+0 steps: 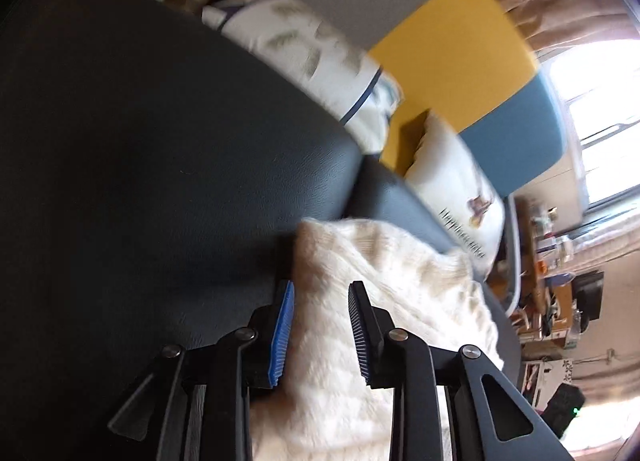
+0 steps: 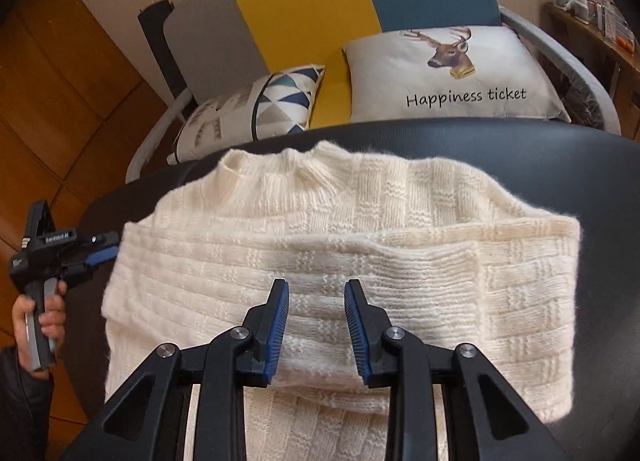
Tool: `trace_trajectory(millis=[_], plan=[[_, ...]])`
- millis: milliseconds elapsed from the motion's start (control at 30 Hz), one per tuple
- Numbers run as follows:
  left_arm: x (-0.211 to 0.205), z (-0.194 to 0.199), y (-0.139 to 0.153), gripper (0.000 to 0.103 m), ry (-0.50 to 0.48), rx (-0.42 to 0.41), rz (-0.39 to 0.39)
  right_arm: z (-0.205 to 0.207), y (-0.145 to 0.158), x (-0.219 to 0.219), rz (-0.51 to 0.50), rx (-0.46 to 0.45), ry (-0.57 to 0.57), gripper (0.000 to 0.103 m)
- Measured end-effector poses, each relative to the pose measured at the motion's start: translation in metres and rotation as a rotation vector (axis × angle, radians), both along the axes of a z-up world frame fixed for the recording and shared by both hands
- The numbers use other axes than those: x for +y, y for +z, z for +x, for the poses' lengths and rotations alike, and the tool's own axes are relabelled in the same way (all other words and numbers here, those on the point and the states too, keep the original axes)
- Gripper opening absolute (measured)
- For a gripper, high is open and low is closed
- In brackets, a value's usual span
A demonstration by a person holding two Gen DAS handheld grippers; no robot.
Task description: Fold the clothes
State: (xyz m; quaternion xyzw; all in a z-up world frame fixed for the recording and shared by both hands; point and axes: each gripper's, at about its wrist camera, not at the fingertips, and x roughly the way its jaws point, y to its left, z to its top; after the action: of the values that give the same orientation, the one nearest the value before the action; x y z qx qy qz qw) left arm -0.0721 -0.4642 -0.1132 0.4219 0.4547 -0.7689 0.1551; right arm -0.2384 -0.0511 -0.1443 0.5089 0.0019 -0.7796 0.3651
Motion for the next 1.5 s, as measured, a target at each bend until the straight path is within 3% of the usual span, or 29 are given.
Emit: trace_trajectory(millis=[133, 167, 200, 300, 400, 467, 500, 667, 767, 867, 1000, 1100, 1267, 1367, 1500], plan=[[-0.005, -0.009, -0.016, 0.037, -0.013, 0.018, 0.054, -0.003, -0.009, 0.002, 0.039, 0.016, -0.013, 0.029], [-0.003, -0.01, -0.016, 0.03, -0.014, 0.031, 0.039, -0.003, -0.011, 0.003, 0.071, 0.036, -0.015, 0.026], [0.001, -0.012, -0.012, 0.013, -0.018, 0.023, -0.019, -0.002, -0.012, 0.004, 0.102, 0.057, -0.017, 0.025], [0.024, -0.006, 0.009, 0.01, -0.057, 0.058, -0.245, 0.004, -0.019, 0.006, 0.16, 0.129, -0.012, 0.021], [0.055, -0.008, 0.014, 0.01, -0.112, -0.004, -0.5, 0.006, -0.02, 0.007, 0.153, 0.145, -0.022, 0.021], [0.053, -0.026, -0.006, 0.01, -0.14, -0.094, -0.483, 0.004, -0.02, 0.009, 0.136, 0.127, -0.033, 0.022], [0.048, -0.029, -0.014, 0.014, -0.136, -0.111, -0.438, 0.003, -0.02, 0.011, 0.125, 0.111, -0.033, 0.022], [0.023, -0.008, -0.009, 0.023, -0.049, -0.035, -0.24, -0.007, -0.016, 0.018, 0.064, 0.032, -0.041, 0.024], [0.032, 0.005, 0.011, 0.025, -0.034, 0.034, -0.252, -0.008, -0.01, 0.019, 0.04, 0.029, -0.048, 0.024], [0.055, 0.021, 0.022, 0.026, -0.136, 0.113, -0.237, -0.009, -0.005, 0.02, 0.026, 0.036, -0.055, 0.024], [0.092, 0.011, 0.003, 0.026, -0.258, 0.04, -0.285, -0.017, -0.014, 0.019, 0.055, 0.018, -0.074, 0.024], [0.099, 0.006, -0.015, 0.026, -0.266, -0.052, -0.343, -0.022, -0.02, 0.021, 0.054, 0.0, -0.082, 0.022], [0.098, 0.021, -0.003, 0.027, -0.222, -0.025, -0.294, -0.015, -0.001, 0.035, 0.035, 0.031, -0.085, 0.024], [0.113, 0.026, 0.009, 0.027, -0.248, 0.02, -0.35, -0.01, 0.008, 0.037, 0.073, 0.086, -0.073, 0.024], [0.127, 0.017, 0.012, 0.027, -0.284, 0.008, -0.415, -0.024, -0.004, 0.035, 0.094, 0.041, -0.086, 0.024]])
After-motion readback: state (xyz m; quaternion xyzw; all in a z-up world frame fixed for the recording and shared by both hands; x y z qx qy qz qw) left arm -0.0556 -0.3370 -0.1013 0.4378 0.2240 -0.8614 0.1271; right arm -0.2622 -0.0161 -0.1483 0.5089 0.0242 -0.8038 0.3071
